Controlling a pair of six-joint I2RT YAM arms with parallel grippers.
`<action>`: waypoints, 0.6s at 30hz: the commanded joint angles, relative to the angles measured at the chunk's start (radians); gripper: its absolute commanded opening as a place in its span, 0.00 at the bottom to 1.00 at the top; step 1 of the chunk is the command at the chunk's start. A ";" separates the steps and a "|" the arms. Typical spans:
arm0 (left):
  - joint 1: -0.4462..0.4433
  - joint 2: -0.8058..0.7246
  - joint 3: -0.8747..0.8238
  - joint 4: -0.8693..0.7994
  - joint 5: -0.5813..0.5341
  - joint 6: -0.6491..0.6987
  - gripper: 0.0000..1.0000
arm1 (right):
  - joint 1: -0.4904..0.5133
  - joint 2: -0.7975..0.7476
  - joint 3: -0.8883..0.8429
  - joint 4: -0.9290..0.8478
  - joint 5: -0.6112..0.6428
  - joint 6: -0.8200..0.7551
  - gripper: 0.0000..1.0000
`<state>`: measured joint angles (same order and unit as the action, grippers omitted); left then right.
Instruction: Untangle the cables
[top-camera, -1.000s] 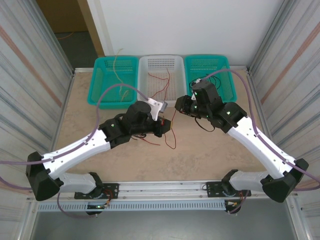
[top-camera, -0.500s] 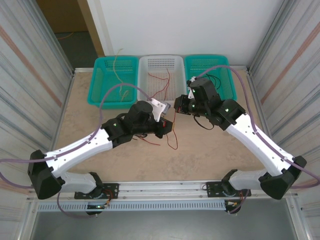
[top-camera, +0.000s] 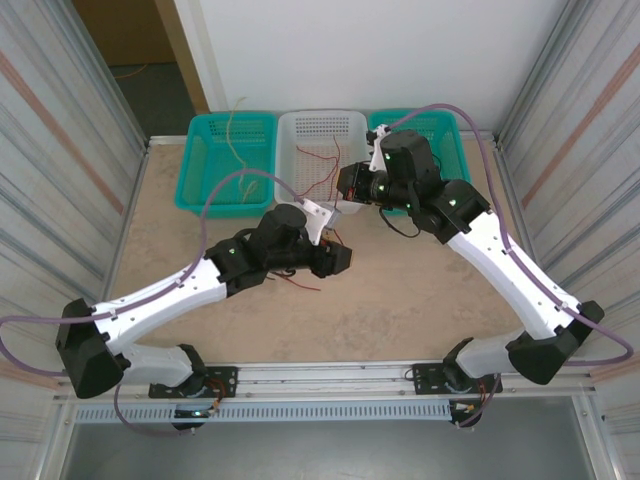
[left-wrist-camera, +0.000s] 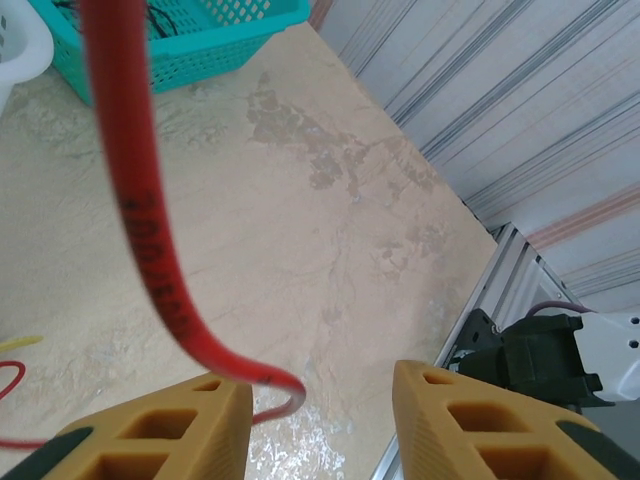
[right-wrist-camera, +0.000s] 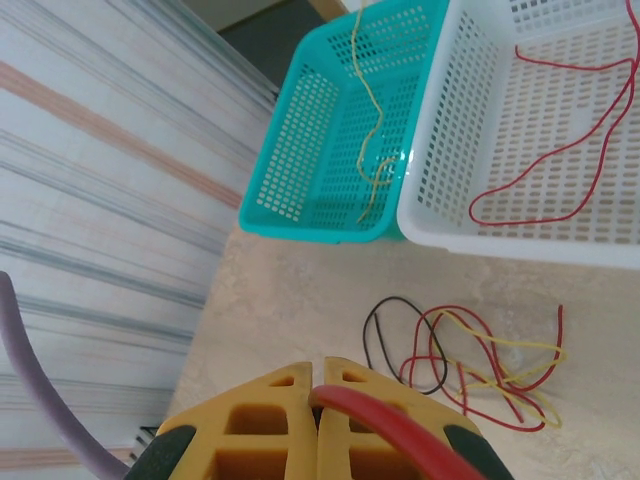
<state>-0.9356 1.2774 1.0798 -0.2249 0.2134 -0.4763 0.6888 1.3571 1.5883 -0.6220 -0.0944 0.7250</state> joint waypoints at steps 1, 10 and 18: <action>0.019 0.010 -0.006 0.059 0.016 -0.014 0.36 | -0.030 -0.017 0.005 0.034 -0.045 0.030 0.00; 0.027 0.002 0.000 0.082 0.014 -0.015 0.00 | -0.107 -0.093 -0.098 0.085 -0.088 0.096 0.00; 0.177 0.065 0.149 -0.052 0.004 -0.022 0.00 | -0.165 -0.123 -0.127 -0.058 0.003 0.090 0.62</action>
<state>-0.8227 1.3163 1.1412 -0.2283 0.2207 -0.4946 0.5579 1.2743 1.4807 -0.6014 -0.1364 0.8108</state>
